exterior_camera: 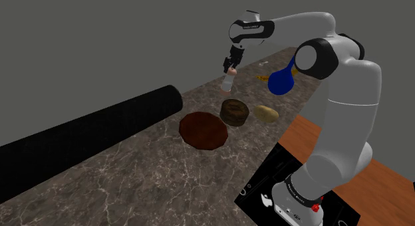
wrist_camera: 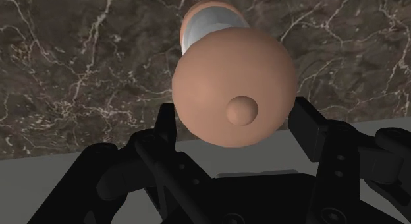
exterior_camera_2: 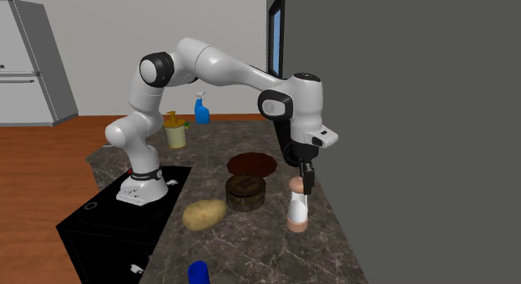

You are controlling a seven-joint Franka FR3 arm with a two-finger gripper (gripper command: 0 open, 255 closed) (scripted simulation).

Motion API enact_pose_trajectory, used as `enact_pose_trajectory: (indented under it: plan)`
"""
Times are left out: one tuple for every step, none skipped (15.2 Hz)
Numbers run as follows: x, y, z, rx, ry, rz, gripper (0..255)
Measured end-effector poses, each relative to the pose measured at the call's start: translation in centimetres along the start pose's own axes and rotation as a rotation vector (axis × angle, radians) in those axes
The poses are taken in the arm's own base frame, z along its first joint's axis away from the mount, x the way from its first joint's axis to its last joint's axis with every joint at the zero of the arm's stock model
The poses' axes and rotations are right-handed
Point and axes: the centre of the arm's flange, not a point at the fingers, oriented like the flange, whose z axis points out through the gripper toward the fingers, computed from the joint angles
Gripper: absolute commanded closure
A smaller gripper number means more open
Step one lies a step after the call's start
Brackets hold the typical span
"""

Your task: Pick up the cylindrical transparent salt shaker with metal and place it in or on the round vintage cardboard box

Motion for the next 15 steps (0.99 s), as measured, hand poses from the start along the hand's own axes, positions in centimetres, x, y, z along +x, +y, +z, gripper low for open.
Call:
enact_pose_trajectory:
  plan:
    - [0.0, 0.0, 0.0, 0.000, 0.000, 0.000, 255]
    - [0.0, 0.0, 0.0, 0.000, 0.000, 0.000, 255]
    - [0.0, 0.0, 0.0, 0.000, 0.000, 0.000, 255]
    - [0.0, 0.0, 0.0, 0.000, 0.000, 0.000, 255]
    - [0.0, 0.0, 0.0, 0.000, 0.000, 0.000, 255]
    - [0.0, 0.0, 0.0, 0.000, 0.000, 0.000, 255]
    - [0.0, 0.0, -0.2, 0.000, -0.001, 0.000, 255]
    - [0.0, 0.0, -0.5, 0.000, -0.001, 0.000, 255]
    - [0.0, 0.0, -1.0, 0.000, -0.001, 0.000, 255]
    - [0.0, 0.0, -1.5, 0.001, -0.001, 0.000, 255]
    - [0.1, 0.1, -2.0, 0.000, -0.001, 0.000, 255]
    - [0.3, 0.1, -2.5, 0.000, -0.001, 0.000, 255]
    - [0.2, 0.1, -3.1, 0.001, -0.001, 0.000, 255]
    - [0.2, 0.1, -3.7, 0.000, -0.001, 0.000, 255]
    - [0.2, 0.1, -4.1, 0.000, -0.001, 0.000, 255]
